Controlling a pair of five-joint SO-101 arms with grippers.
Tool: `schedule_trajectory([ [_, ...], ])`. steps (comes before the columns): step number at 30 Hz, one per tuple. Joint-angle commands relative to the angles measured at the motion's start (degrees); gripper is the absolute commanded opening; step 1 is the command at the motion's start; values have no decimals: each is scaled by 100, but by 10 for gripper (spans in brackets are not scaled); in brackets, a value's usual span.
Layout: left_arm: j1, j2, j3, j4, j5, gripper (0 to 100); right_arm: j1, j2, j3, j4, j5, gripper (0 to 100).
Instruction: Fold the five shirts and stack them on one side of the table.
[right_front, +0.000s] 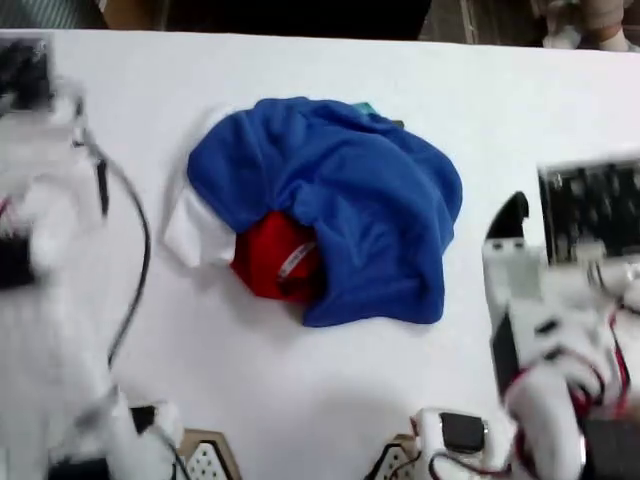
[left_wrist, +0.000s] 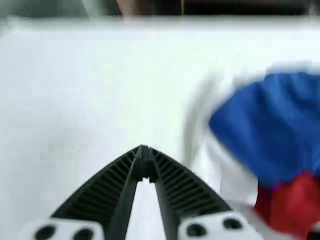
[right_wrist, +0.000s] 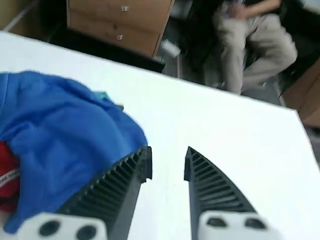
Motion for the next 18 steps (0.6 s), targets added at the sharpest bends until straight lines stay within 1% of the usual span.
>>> schedule_trajectory([
  [1, 97, 1029, -664, 343, -536, 61, 48, 303, 510, 57, -53, 118],
  [3, 325, 1257, -804, 79, -360, 63, 48, 347, 1196, 57, -53, 118],
  [6, 888, 1389, -910, -229, -18, 65, 22, 462, 2295, 48, -53, 118],
  [8, 1345, 1477, -778, -536, -176, 81, 22, 620, 2804, 48, -53, 118],
  [11, 1864, 2022, -558, -1090, -229, 147, 136, 866, 3112, 48, -53, 118],
  [14, 2303, 2892, -708, -1029, 97, 176, 374, 980, 3130, 48, -9, 118],
  [16, 2593, 3534, -980, -809, 167, 180, 488, 1033, 3130, 48, 9, 118],
  [18, 2831, 4185, -1305, -589, 167, 180, 514, 1033, 3156, 48, 193, 118],
])
